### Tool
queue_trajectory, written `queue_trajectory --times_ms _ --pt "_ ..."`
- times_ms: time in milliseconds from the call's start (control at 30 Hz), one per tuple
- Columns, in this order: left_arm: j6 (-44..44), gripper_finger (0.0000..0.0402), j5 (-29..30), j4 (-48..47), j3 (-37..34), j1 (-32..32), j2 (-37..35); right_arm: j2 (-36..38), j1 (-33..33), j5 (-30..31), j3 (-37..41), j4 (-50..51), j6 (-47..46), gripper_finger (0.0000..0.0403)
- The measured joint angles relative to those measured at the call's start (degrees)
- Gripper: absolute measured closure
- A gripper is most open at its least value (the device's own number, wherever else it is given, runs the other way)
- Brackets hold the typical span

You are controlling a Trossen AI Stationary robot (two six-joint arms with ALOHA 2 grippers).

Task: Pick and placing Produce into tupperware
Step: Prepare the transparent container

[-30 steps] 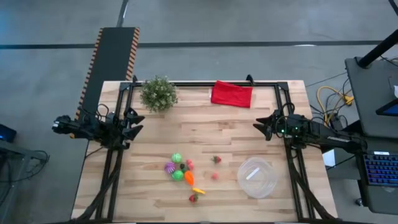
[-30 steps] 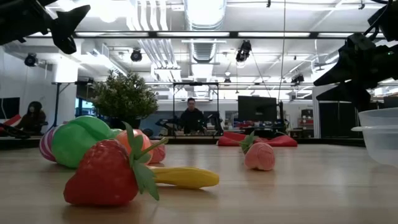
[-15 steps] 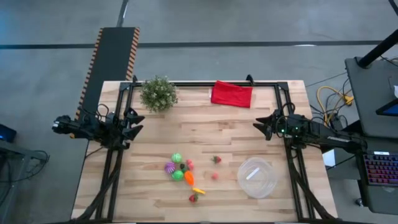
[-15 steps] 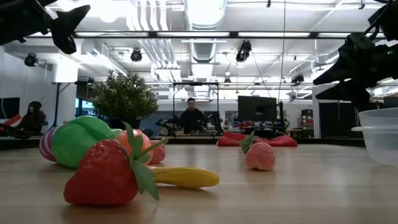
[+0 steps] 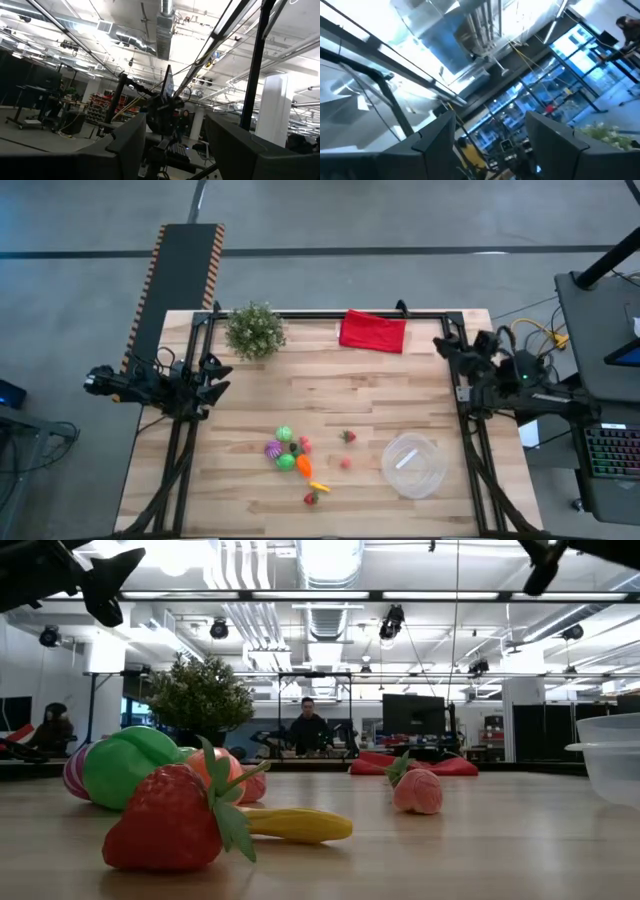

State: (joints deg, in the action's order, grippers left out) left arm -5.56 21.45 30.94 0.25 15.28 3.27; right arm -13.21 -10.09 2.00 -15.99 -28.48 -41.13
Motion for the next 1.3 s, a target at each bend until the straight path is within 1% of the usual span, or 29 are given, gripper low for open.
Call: queue_trajectory --times_ms 33,133,267,333,400,433,500,633,667,700,733,900,933,1000,1033,1100,1167,1233,1300 --pt "0.0 0.0210 0.0 0.0 0.0 0.0 0.0 -0.9 0.0 0.6 -1.1 0.7 0.4 0.0170" --pt "0.0 0.0210 0.0 0.0 0.0 0.0 0.0 -4.8 0.0 6.9 -4.9 0.5 2.9 0.0170" --pt "0.0 0.0210 0.0 0.0 0.0 0.0 0.0 -11.5 0.0 17.3 -12.1 1.3 11.0 0.0170" --pt "0.0 0.0210 0.4 1.0 0.0 0.0 0.0 -14.4 0.0 22.7 -16.4 3.9 18.1 0.0170" --pt "0.0 0.0210 1.2 2.2 0.0 0.0 -0.1 -16.8 0.0 25.4 -20.6 8.1 23.1 0.0170" --pt "0.0 0.0210 1.3 2.3 0.0 0.0 -0.1 -18.0 0.0 25.6 -22.6 10.1 22.2 0.0170" --pt "0.0 0.0210 1.3 3.6 0.0 0.0 0.0 -20.1 0.0 25.5 -27.1 15.1 17.7 0.0170" --pt "0.0 0.0210 1.3 5.6 0.0 0.0 0.0 -22.4 0.0 22.8 -35.1 26.5 15.4 0.0170" --pt "0.0 0.0210 1.4 6.1 0.0 0.0 0.0 -23.0 -0.1 21.3 -37.4 31.2 13.2 0.0170" --pt "0.0 0.0210 1.3 6.5 0.0 0.0 0.0 -23.5 -0.1 19.5 -40.0 38.1 10.7 0.0170" --pt "0.0 0.0210 1.4 6.5 0.0 0.0 0.0 -24.0 -0.2 19.1 -43.1 47.1 8.0 0.0170" --pt "0.0 0.0210 1.3 6.1 0.0 0.0 0.1 -31.1 -0.3 21.8 -59.9 96.6 -7.3 0.0170" --pt "0.0 0.0210 1.3 6.1 0.0 0.0 0.4 -32.9 -0.3 21.8 -62.4 104.4 -9.7 0.0170" --pt "0.0 0.0210 1.3 6.0 0.0 0.0 0.9 -37.0 -0.3 19.5 -65.8 115.7 -12.6 0.0170" --pt "-0.1 0.0210 1.3 6.0 0.0 0.0 1.1 -38.9 -0.3 17.7 -66.7 119.0 -12.9 0.0170" --pt "-1.3 0.0210 1.3 6.1 0.0 0.0 1.4 -41.4 -0.3 12.6 -67.1 117.5 -10.6 0.0170" --pt "-4.7 0.0210 1.3 6.1 0.0 0.0 1.4 -43.2 0.1 8.2 -66.9 116.9 -9.0 0.0170" --pt "-7.9 0.0210 1.3 6.1 0.0 0.0 1.4 -45.9 1.6 4.2 -66.6 118.9 -8.3 0.0170" --pt "-11.2 0.0210 1.3 6.2 0.0 0.0 1.3 -47.5 4.6 1.2 -64.6 118.2 -7.5 0.0170"
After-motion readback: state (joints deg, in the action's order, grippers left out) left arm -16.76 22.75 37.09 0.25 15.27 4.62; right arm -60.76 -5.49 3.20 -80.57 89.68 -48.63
